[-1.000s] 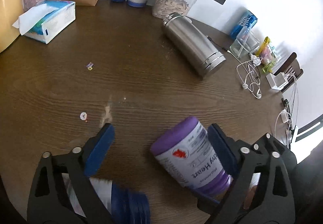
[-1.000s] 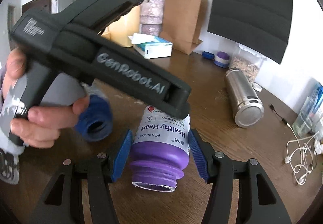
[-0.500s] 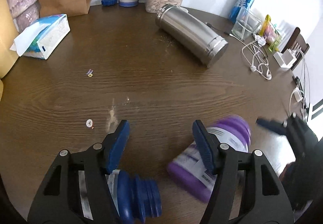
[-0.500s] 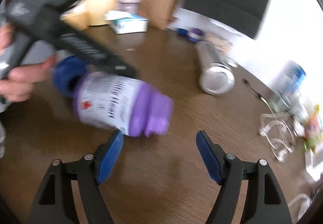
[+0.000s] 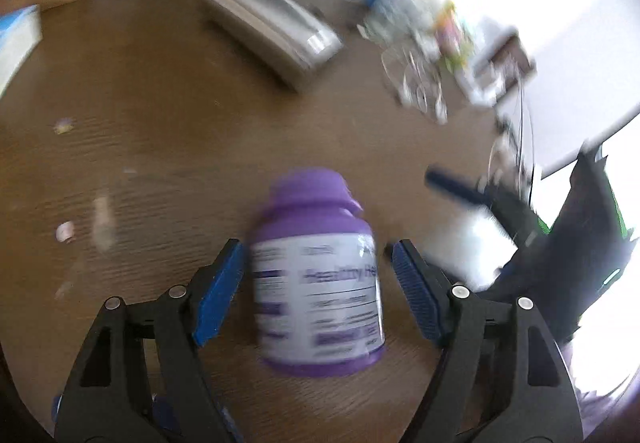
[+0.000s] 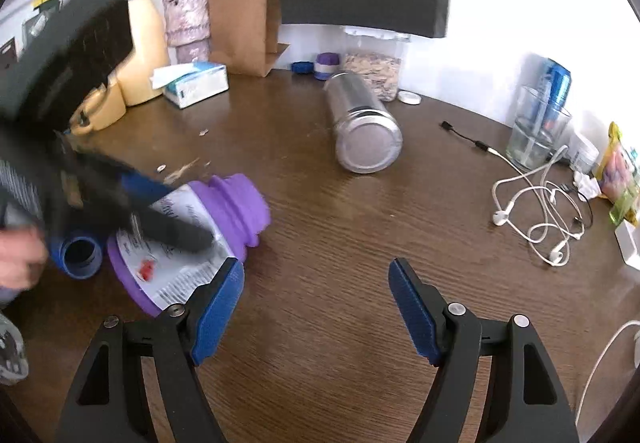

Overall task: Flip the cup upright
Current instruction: 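Grasp the purple-capped bottle with the left gripper while the right gripper releases it, then turn the bottle cap-up with the left gripper while the right gripper regrasps it, then lower the purple-capped bottle upright onto the table with the right gripper and open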

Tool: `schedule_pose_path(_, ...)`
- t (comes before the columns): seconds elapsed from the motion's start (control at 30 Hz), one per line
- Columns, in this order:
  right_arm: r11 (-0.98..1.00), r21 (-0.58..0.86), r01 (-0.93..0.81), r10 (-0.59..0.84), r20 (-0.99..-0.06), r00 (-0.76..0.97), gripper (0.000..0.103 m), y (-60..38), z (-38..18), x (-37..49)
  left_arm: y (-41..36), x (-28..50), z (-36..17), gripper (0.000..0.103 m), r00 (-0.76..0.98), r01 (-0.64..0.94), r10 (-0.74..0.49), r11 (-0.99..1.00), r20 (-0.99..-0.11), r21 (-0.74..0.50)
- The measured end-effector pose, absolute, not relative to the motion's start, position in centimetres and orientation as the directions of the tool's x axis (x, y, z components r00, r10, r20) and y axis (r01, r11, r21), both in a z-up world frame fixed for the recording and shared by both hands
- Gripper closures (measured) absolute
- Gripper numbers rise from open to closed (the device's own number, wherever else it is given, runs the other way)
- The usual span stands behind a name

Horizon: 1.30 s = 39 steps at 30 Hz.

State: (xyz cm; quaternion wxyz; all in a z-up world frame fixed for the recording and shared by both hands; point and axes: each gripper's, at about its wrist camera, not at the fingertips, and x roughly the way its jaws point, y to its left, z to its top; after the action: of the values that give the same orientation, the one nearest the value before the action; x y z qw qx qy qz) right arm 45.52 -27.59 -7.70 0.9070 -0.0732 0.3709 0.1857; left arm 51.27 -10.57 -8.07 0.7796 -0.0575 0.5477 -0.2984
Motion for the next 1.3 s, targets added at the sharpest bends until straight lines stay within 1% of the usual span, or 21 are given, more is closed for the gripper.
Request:
schedule_pose_path(0.03,0.923,0.018,-0.385,0.287,-0.698,0.656,0.023,-28.0,-7.6,45.2,-11.1,51.3,-8.6,0.042,0.229,0.392,-0.499,0.833,-0.836,-0.390)
schedule_pose_path(0.07,0.925,0.049,-0.377,0.304,-0.692,0.655,0.023,-28.7,-7.3,45.2,-11.5,51.3,-9.1,0.044,0.221,0.382,-0.482,0.842,-0.848,-0.380)
schedule_pose_path(0.13,0.924,0.088,-0.372,0.328,-0.683,0.653,0.023,-29.5,-6.9,45.2,-12.1,50.6,-8.9,0.043,0.240,0.391,-0.427,0.865,-0.872,-0.316)
schedule_pose_path(0.23,0.909,0.167,-0.382,0.389,-0.671,0.631,0.023,-29.9,-6.2,45.0,-12.7,49.3,-7.8,0.043,0.304,0.441,-0.430,0.854,-0.850,-0.274)
schedule_pose_path(0.27,0.898,0.210,-0.385,0.420,-0.666,0.616,0.023,-30.0,-6.0,44.9,-12.7,48.9,-7.3,0.043,0.334,0.449,-0.431,0.855,-0.838,-0.260)
schedule_pose_path(0.33,0.851,0.359,-0.384,0.524,-0.639,0.563,0.023,-30.6,-5.4,45.0,-12.1,48.6,-6.1,0.043,0.379,0.445,-0.447,0.856,-0.810,-0.264)
schedule_pose_path(0.37,0.811,0.446,-0.379,0.585,-0.609,0.536,0.023,-31.0,-5.1,45.2,-11.8,48.5,-5.6,0.043,0.399,0.443,-0.449,0.858,-0.799,-0.261)
schedule_pose_path(0.43,0.686,0.624,-0.374,0.719,-0.499,0.484,0.023,-32.0,-4.4,45.6,-11.4,48.2,-4.5,0.043,0.427,0.447,-0.438,0.863,-0.791,-0.236)
schedule_pose_path(0.5,0.557,0.749,-0.358,0.810,-0.396,0.433,0.023,-32.4,-3.9,46.2,-11.0,47.5,-3.3,0.043,0.465,0.467,-0.440,0.859,-0.768,-0.210)
schedule_pose_path(0.6,0.486,0.805,-0.340,0.856,-0.360,0.372,0.023,-31.0,-3.4,46.7,-9.8,46.4,-1.7,0.043,0.497,0.512,-0.489,0.832,-0.717,-0.212)
schedule_pose_path(0.73,0.365,0.877,-0.313,0.928,-0.314,0.203,0.024,-27.0,-3.9,47.3,-9.7,45.1,0.1,0.043,0.506,0.564,-0.534,0.799,-0.677,-0.209)
schedule_pose_path(0.8,0.340,0.893,-0.294,0.940,-0.309,0.148,0.021,-25.2,-4.4,47.4,-10.1,43.6,0.9,0.043,0.506,0.614,-0.558,0.768,-0.657,-0.180)
schedule_pose_path(0.9,0.356,0.889,-0.286,0.933,-0.326,0.150,0.035,-23.9,-4.7,47.3,-10.6,42.1,1.5,0.043,0.506,0.652,-0.578,0.742,-0.640,-0.155)
schedule_pose_path(0.97,0.373,0.882,-0.288,0.927,-0.341,0.156,0.035,-23.5,-4.6,47.2,-10.4,42.0,1.7,0.043,0.509,0.644,-0.570,0.750,-0.645,-0.154)
schedule_pose_path(1.0,0.412,0.859,-0.304,0.911,-0.377,0.169,0.035,-23.0,-4.3,46.8,-10.2,42.1,1.7,0.043,0.490,0.647,-0.577,0.743,-0.653,-0.171)
schedule_pose_path(1.03,0.433,0.845,-0.313,0.901,-0.395,0.179,0.035,-22.8,-4.1,46.6,-10.0,42.5,1.5,0.040,0.460,0.649,-0.581,0.736,-0.671,-0.192)
schedule_pose_path(1.07,0.445,0.836,-0.320,0.895,-0.405,0.186,0.035,-23.0,-3.9,46.5,-9.8,42.8,1.3,0.029,0.435,0.644,-0.570,0.738,-0.697,-0.202)
schedule_pose_path(1.1,0.479,0.809,-0.341,0.877,-0.431,0.212,0.035,-23.0,-3.4,46.0,-9.6,42.8,1.2,0.024,0.416,0.643,-0.563,0.737,-0.714,-0.207)
schedule_pose_path(1.17,0.535,0.757,-0.375,0.845,-0.469,0.258,0.035,-23.5,-2.7,45.0,-8.8,42.4,0.9,0.005,0.389,0.649,-0.546,0.734,-0.742,-0.200)
schedule_pose_path(1.2,0.591,0.703,-0.396,0.806,-0.512,0.296,0.035,-23.3,-2.0,44.0,-8.3,41.9,0.9,0.004,0.384,0.657,-0.540,0.730,-0.749,-0.189)
schedule_pose_path(1.3,0.648,0.626,-0.434,0.762,-0.537,0.362,0.035,-23.5,-0.4,41.6,-7.1,40.0,0.9,0.003,0.399,0.659,-0.508,0.737,-0.763,-0.147)
